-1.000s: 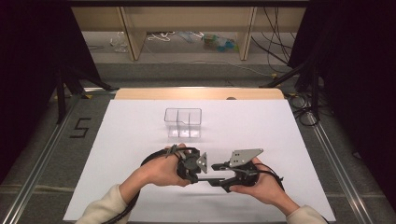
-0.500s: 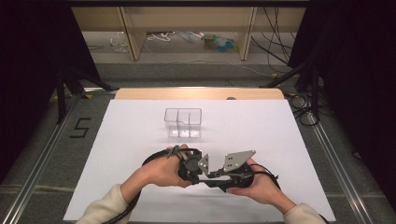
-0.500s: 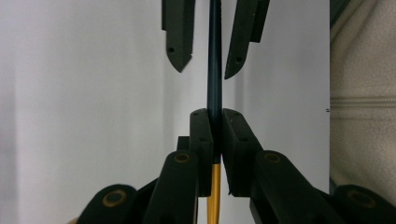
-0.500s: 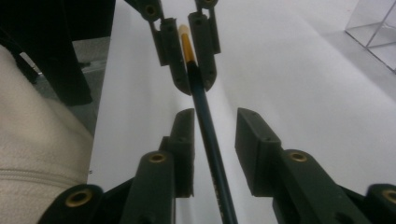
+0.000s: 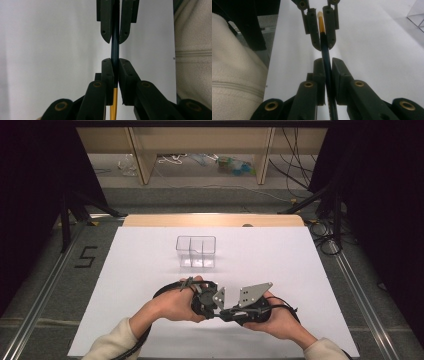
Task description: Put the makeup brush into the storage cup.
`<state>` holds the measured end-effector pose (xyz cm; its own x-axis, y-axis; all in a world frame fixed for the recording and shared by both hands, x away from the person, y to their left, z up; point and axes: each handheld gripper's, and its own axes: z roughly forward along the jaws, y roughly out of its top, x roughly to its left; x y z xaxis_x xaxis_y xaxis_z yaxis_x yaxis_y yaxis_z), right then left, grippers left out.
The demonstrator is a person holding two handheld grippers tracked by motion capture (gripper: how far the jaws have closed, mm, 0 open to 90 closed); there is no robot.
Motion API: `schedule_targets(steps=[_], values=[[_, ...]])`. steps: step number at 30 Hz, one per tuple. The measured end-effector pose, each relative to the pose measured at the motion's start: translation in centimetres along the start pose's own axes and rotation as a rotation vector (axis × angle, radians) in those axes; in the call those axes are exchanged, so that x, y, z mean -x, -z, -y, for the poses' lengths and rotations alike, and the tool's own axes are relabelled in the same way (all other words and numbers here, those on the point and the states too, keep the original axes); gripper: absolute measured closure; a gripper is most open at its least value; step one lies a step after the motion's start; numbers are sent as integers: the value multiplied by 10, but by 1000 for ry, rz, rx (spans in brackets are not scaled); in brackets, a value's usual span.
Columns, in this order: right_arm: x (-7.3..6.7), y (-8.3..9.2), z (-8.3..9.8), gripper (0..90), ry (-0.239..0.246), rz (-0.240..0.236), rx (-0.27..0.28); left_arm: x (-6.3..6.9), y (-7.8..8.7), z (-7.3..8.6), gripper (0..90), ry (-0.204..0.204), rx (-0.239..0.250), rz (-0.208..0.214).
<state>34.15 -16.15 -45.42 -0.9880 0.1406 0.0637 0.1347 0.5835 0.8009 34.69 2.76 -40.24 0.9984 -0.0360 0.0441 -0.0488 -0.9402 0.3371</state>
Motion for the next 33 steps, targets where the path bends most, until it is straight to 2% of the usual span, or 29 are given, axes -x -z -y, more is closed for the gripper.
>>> schedule_targets(steps=[2, 5, 7, 8, 11, 15, 20, 22, 26, 27, 29, 30, 32, 33], values=[[-1, 0, -1, 841, 17, 6, -8, 0, 0, 0, 821, -4, 0, -5], [-1, 2, -2, 842, 18, 20, -7, -3, 1, 1, 776, -22, 40, -17], [-1, 3, -1, 842, 15, 28, -8, -3, 3, 4, 710, -7, 66, -58], [-1, 4, 0, 842, 16, 32, -17, -4, 3, 5, 655, -7, 71, -66], [1, 6, 1, 842, 12, 45, -16, -4, 5, 11, 555, 33, 112, -98], [3, 9, 1, 842, 11, 69, -3, -2, 6, 19, 411, 67, 162, -109], [2, 11, 1, 844, -5, 86, -16, 1, 6, 33, 396, 99, 174, -113], [1, 13, -1, 845, -6, 103, 1, 2, 8, 39, 391, 110, 185, -120], [1, 15, -2, 845, -22, 107, 21, 3, 9, 45, 372, 125, 207, -124], [2, 16, -2, 846, -31, 108, 19, 5, 8, 50, 361, 150, 226, -124], [2, 18, -3, 846, -37, 115, 23, 4, 8, 55, 337, 162, 230, -131], [3, 18, -3, 846, -37, 129, 46, 5, 8, 57, 325, 179, 245, -142], [4, 21, -4, 846, -53, 125, 46, 4, 8, 59, 293, 184, 250, -152], [4, 23, -3, 847, -64, 135, 61, 4, 9, 63, 277, 224, 283, -171]])
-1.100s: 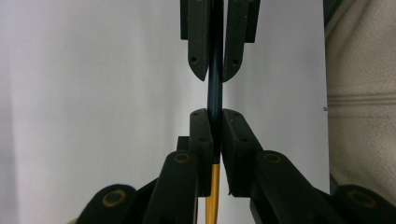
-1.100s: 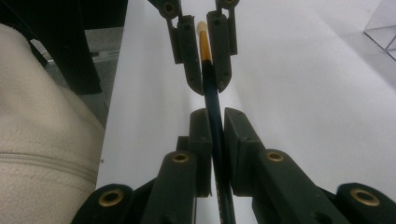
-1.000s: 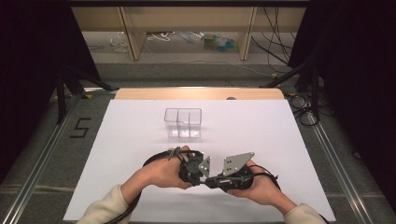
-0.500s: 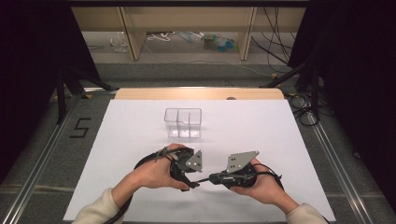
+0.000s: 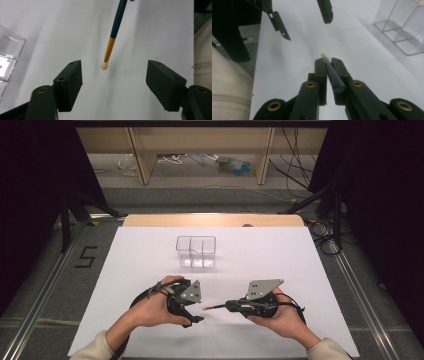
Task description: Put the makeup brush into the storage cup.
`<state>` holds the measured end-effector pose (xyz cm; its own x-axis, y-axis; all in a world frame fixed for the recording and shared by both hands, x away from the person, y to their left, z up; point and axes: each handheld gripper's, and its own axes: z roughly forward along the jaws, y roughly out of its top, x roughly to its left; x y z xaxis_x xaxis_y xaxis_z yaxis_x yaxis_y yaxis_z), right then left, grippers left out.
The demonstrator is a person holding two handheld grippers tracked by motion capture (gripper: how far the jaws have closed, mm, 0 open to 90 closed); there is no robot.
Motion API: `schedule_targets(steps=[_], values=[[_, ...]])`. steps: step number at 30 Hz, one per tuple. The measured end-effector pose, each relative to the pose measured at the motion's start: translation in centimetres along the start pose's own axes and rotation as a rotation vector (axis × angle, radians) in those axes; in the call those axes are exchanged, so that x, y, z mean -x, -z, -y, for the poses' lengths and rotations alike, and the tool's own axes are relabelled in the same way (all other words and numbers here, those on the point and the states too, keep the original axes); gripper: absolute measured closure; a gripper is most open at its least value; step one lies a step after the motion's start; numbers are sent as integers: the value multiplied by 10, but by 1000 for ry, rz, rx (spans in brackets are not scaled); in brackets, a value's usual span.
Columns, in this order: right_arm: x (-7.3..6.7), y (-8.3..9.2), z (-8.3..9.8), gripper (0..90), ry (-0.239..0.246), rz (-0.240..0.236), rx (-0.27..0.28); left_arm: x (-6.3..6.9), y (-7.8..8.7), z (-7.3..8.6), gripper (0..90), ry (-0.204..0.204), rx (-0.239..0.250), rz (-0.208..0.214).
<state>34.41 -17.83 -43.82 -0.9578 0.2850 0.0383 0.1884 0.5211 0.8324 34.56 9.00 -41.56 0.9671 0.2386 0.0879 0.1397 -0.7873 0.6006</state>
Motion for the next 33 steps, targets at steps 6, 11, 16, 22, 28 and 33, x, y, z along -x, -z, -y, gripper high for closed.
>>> schedule_targets(steps=[6, 11, 16, 22, 28, 33], values=[[5, 8, -1, 846, -37, 35, 59, -9, 3, 11, 217, 53, 42, -33], [9, 16, -3, 846, -71, 75, 140, -14, -7, 20, 210, 249, 196, -51], [12, 25, -5, 846, -122, 108, 276, -19, -12, 24, 216, 387, 309, -22], [12, 34, -10, 846, -178, 133, 361, -21, -15, 21, 236, 509, 451, 56], [11, 33, -15, 845, -160, 138, 415, -21, -21, 13, 257, 608, 574, 149], [10, 32, -15, 845, -149, 136, 419, -22, -22, 10, 298, 675, 673, 198]])
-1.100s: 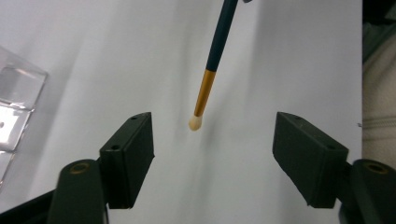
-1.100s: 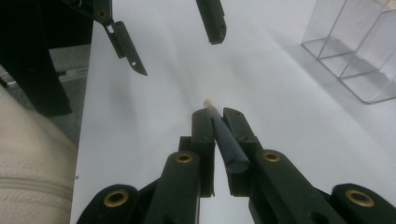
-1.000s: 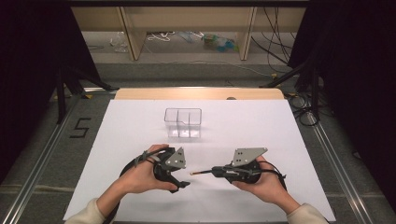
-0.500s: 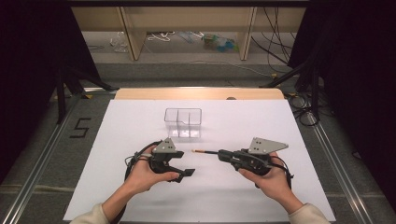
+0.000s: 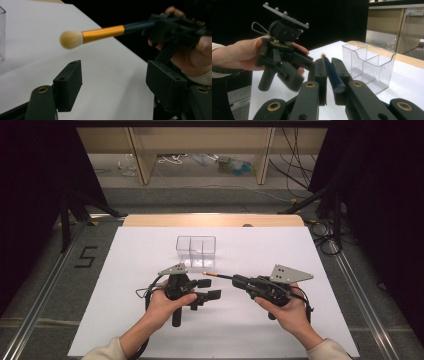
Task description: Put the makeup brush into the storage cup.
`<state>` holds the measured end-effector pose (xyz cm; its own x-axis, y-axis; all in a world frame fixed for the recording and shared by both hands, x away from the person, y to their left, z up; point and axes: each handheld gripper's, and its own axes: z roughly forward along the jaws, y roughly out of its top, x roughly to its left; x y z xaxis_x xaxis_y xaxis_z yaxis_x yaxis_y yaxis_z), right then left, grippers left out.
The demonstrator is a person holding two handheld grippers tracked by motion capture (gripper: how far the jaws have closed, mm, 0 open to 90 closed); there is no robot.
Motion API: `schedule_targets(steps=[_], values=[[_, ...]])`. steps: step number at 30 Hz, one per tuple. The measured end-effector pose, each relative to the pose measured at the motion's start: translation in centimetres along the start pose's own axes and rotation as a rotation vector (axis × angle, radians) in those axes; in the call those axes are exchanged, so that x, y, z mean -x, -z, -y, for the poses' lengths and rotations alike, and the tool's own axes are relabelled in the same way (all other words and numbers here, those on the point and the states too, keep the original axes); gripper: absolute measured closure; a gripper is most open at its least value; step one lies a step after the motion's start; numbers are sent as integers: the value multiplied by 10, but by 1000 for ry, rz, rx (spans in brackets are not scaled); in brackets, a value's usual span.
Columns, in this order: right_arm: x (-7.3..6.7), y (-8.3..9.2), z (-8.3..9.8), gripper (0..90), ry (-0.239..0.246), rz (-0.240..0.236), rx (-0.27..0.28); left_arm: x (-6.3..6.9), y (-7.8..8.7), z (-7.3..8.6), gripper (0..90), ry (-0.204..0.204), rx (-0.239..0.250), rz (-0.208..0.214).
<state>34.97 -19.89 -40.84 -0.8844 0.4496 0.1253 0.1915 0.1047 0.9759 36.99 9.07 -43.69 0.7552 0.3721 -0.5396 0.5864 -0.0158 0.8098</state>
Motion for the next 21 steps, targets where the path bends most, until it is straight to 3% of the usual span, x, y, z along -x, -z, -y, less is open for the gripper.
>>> schedule_targets(steps=[4, 5, 7, 8, 11, 12, 13, 15, 16, 18, 19, 20, 21], values=[[-2, 2, -1, 845, -27, -11, -24, 0, 0, -3, 321, 30, 55, 38], [-1, 2, -1, 845, -9, -9, -12, 0, 0, -4, 325, 32, 65, 46], [-3, 0, 0, 845, -24, -10, 5, 0, 1, -5, 346, 44, 88, 64], [-1, -1, 0, 845, -1, -6, 20, 1, 1, -6, 350, 53, 102, 71], [-2, -1, 1, 845, 3, -7, -4, 0, 3, -8, 375, 59, 122, 76], [-2, -3, 2, 845, 6, -7, 18, 0, 3, -9, 383, 57, 132, 76], [-4, -2, 2, 844, -18, -9, -8, -1, 5, -11, 392, 57, 143, 79], [-5, -4, 4, 844, -17, -17, -3, -1, 6, -13, 408, 68, 167, 87], [-5, -2, 3, 844, 1, -7, -30, -1, 8, -14, 418, 70, 177, 88], [-4, -5, 5, 844, 29, -3, -31, 0, 9, -17, 442, 66, 195, 85], [-6, -4, 5, 844, 5, -12, -62, 1, 10, -18, 461, 66, 202, 85], [-6, -7, 6, 844, 29, 8, -27, 1, 10, -18, 480, 60, 205, 88], [-6, -6, 7, 844, 33, 1, -46, 2, 10, -19, 501, 60, 211, 88]])
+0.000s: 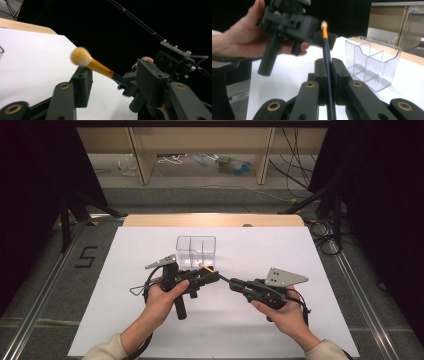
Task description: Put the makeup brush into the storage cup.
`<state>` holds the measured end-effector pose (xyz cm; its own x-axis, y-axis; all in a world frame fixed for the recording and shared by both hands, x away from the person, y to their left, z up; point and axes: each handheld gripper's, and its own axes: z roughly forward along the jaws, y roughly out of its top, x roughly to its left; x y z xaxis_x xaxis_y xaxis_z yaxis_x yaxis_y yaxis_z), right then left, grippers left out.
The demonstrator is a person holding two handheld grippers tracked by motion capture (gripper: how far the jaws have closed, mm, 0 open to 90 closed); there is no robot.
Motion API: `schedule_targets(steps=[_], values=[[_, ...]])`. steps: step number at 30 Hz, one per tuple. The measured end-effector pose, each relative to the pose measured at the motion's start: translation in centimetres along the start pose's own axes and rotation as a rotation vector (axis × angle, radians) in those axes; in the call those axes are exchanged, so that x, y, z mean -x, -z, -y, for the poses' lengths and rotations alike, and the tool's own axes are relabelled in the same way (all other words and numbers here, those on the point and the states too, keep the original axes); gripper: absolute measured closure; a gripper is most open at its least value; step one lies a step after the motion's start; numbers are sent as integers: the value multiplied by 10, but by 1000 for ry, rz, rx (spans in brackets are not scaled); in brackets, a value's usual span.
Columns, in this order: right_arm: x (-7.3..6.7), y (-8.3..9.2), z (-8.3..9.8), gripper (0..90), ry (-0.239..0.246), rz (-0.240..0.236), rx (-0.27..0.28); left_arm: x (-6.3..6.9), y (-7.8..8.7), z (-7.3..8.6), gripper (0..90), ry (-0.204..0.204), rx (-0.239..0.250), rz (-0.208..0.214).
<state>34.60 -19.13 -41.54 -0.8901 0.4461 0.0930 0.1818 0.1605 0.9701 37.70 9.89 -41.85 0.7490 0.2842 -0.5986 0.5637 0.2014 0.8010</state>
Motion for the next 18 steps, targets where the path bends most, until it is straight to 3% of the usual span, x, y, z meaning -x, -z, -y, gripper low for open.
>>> schedule_targets(steps=[1, 2, 4, 8, 11, 12, 13, 14, 18], values=[[-1, -3, 1, 844, -2, 12, 24, 0, 0, 0, 522, 0, 0, 0], [-2, -2, 2, 844, -5, -6, -2, 1, -1, 0, 540, -3, 5, 7], [-3, -2, 2, 844, 2, 2, -22, 2, -2, 0, 587, -21, 2, 1], [-6, -7, 6, 844, -21, -18, -30, 5, -5, 2, 697, -52, 8, -14], [-6, -9, 6, 844, 6, -10, -28, 7, -6, 2, 757, -82, 11, -21], [-6, -6, 6, 844, 6, 9, -64, 8, -7, 2, 777, -93, 9, -22], [-7, -9, 7, 843, -11, -15, -38, 8, -7, 2, 793, -103, 10, -19], [-6, -10, 7, 843, 2, -13, -37, 10, -8, 1, 801, -108, 7, -26], [-7, -11, 9, 840, 9, 0, -67, 15, -10, 1, 825, -153, -18, -39]])
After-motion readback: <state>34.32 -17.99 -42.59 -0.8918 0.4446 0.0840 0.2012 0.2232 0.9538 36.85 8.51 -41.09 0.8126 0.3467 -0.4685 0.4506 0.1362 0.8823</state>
